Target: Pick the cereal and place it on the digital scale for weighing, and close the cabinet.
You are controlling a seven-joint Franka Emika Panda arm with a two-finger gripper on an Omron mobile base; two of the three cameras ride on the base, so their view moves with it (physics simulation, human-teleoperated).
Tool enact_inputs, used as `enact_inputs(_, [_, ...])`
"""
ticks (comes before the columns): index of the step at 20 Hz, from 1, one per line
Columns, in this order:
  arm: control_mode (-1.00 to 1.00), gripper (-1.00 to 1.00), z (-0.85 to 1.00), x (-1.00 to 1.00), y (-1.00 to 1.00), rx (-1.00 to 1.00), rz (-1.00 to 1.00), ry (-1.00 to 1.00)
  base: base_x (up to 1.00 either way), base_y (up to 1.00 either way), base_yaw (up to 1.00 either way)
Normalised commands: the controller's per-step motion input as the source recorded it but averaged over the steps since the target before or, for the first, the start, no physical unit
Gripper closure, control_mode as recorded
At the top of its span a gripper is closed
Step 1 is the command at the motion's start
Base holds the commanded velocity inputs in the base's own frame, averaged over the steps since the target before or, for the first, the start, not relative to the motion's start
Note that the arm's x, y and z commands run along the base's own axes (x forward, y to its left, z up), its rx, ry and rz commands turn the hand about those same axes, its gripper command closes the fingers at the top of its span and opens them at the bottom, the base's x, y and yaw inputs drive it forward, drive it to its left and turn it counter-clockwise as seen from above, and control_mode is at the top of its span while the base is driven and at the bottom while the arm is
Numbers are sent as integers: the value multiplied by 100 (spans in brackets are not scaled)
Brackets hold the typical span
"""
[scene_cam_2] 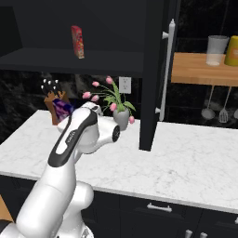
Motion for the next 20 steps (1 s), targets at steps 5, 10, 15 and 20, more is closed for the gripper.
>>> enact_inputs(5, [-100, 100, -29, 10, 30, -2, 1, 0, 0, 0, 0])
enact_inputs(10, [-100, 100, -16, 10, 7, 0, 1, 0, 0, 0, 0])
enact_inputs(15, [-100, 100, -18, 2, 4, 0, 1, -1, 0, 0, 0])
enact_inputs(20, [-100, 100, -22, 13, 0, 0, 0, 0, 0, 0, 0])
